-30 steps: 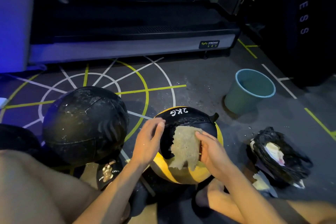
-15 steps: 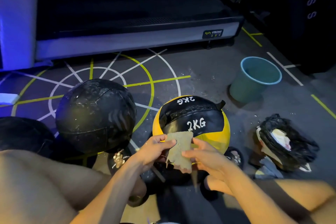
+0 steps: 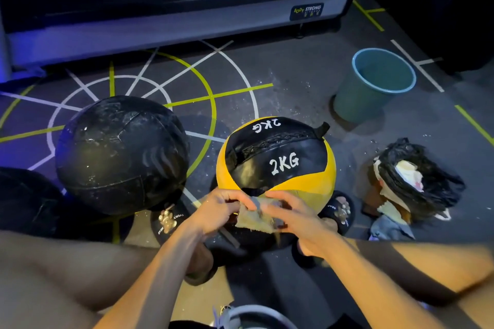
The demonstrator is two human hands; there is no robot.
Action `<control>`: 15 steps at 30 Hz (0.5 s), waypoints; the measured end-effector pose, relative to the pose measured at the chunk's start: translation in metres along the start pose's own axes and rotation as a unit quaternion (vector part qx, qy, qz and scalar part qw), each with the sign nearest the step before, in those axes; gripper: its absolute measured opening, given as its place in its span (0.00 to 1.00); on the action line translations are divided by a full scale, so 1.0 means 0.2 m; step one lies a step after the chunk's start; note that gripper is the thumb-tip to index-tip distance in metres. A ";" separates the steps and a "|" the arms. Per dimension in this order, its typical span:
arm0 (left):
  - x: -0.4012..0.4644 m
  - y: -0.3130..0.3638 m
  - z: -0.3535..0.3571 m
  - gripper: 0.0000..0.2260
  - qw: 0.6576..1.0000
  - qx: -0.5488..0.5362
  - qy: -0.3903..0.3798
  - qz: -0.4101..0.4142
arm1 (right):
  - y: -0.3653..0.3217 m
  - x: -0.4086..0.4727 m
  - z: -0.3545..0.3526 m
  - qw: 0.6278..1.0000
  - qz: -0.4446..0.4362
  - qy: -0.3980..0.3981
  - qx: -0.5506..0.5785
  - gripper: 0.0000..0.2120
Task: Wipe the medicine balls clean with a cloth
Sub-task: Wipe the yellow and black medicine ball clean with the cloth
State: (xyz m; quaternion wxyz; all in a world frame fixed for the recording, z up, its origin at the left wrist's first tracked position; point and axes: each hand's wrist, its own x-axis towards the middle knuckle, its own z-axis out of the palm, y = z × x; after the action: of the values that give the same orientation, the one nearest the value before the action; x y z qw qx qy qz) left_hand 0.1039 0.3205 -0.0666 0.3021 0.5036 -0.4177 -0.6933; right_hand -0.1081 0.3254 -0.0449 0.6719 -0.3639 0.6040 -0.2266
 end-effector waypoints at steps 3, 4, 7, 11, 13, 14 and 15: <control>0.05 0.04 -0.05 0.19 0.997 0.020 0.048 0.056 | -0.02 0.02 -0.03 0.998 -0.031 0.056 -0.020 0.12; 0.09 0.06 -0.09 0.20 0.989 0.050 0.110 0.091 | -0.03 0.03 -0.06 0.996 -0.045 0.067 -0.023 0.10; 0.21 0.14 -0.23 0.19 0.935 0.230 0.220 0.159 | -0.11 0.04 -0.19 0.991 -0.091 0.097 -0.020 0.08; 0.39 0.20 -0.33 0.34 0.881 0.440 0.069 0.158 | -0.18 0.06 -0.35 0.977 -0.142 0.152 -0.052 0.09; 0.48 0.24 -0.31 0.38 0.858 0.487 0.023 0.160 | -0.18 0.08 -0.44 0.967 -0.148 0.186 -0.088 0.12; 0.52 0.26 -0.30 0.39 0.843 0.512 0.009 0.167 | -0.18 0.08 -0.48 0.957 -0.150 0.211 -0.127 0.16; 0.55 0.29 -0.28 0.39 0.826 0.535 -0.005 0.175 | -0.18 0.08 -0.53 0.947 -0.147 0.231 -0.167 0.20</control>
State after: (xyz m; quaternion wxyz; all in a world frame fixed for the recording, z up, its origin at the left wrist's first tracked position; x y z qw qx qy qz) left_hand 0.1234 0.1856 -0.0731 0.0994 0.5011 -0.8060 -0.2989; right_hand -0.2034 0.2670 -0.0287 0.4030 -0.4929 0.7117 -0.2968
